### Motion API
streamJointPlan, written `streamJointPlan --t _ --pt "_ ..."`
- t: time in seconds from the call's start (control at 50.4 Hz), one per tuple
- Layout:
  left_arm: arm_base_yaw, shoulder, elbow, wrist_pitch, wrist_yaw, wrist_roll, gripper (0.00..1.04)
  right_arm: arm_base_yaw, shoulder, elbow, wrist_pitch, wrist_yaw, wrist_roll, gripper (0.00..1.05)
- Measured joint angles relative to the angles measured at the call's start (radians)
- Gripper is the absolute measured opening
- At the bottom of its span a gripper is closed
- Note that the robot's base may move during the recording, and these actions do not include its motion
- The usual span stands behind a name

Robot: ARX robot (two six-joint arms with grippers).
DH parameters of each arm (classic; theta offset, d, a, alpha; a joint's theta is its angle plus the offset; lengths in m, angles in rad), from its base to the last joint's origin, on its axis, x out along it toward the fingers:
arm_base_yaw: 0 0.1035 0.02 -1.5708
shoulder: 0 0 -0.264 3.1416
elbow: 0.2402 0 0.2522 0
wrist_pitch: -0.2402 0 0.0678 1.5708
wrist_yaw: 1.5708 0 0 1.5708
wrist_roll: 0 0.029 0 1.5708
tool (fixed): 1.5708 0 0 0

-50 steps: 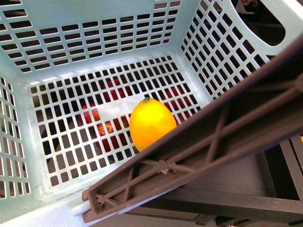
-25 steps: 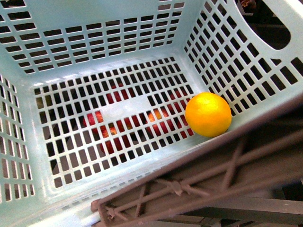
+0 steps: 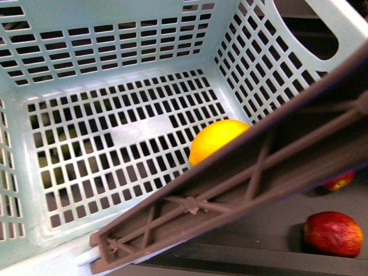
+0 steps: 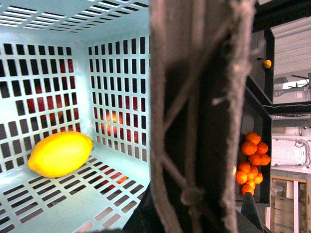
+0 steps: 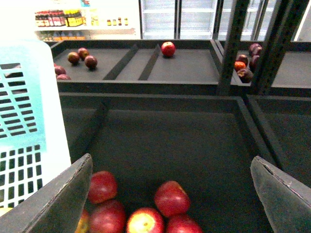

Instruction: Pick lemon and mango into basket

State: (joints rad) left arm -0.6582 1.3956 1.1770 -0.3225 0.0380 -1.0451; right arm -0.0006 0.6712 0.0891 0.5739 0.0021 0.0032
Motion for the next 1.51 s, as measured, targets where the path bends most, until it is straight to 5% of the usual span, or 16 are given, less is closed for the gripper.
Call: streamJointPlan --t 1.509 --pt "0.002 0.000 0.002 0.000 0.001 0.000 0.04 0.000 -0.001 -0.001 0.000 -0.002 0.000 0.96"
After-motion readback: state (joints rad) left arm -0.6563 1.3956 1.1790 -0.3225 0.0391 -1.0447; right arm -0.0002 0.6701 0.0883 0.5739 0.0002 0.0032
